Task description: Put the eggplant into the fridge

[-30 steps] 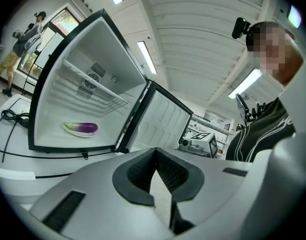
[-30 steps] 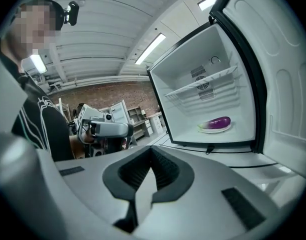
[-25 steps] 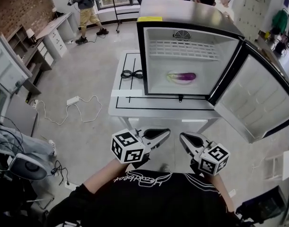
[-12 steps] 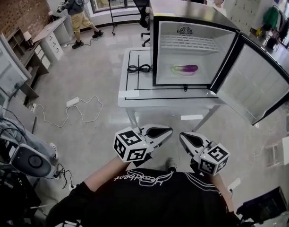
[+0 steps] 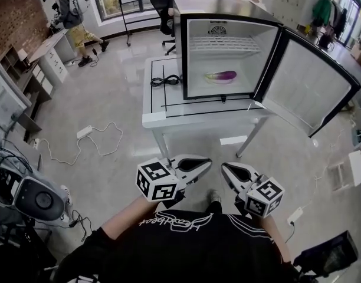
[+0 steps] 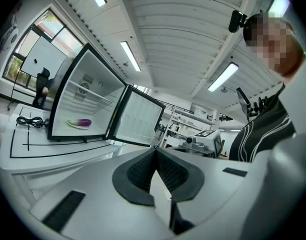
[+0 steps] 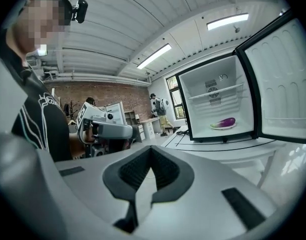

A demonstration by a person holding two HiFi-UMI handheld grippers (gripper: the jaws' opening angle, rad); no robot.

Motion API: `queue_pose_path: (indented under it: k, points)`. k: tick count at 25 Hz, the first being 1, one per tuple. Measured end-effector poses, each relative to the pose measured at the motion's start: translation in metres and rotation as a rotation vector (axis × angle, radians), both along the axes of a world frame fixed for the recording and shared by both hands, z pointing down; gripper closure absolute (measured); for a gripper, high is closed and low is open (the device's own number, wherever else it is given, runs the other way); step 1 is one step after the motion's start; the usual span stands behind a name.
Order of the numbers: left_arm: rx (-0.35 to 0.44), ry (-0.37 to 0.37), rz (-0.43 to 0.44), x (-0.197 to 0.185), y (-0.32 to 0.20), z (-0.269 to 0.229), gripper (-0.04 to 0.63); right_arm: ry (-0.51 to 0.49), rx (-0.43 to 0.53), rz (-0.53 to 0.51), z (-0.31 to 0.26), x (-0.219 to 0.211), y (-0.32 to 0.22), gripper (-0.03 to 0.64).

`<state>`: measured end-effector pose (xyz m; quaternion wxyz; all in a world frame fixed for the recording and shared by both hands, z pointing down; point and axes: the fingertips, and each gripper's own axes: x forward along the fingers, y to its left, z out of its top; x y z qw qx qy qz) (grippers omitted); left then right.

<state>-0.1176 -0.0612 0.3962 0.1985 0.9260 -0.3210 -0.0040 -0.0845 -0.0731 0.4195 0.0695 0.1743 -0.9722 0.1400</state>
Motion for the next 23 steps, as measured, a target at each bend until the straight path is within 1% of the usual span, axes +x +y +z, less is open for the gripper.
queue_pose_path:
  k: [5,12,16,23]
  points:
    - [0.010,-0.002,0.019,0.006,0.005,0.002,0.586,0.033,0.030,0.010,0.004,0.007,0.004,0.611]
    - [-0.001,-0.013,0.032,0.011,0.005,0.009,0.586,0.044,0.022,0.036,0.010,0.017,0.004,0.611]
    - [0.012,-0.036,0.047,0.012,0.007,0.009,0.587,0.031,0.013,0.030,0.007,0.012,0.003,0.611]
    - [0.003,-0.033,0.028,0.000,0.000,0.015,0.586,0.050,0.018,0.017,0.009,0.003,-0.005,0.611]
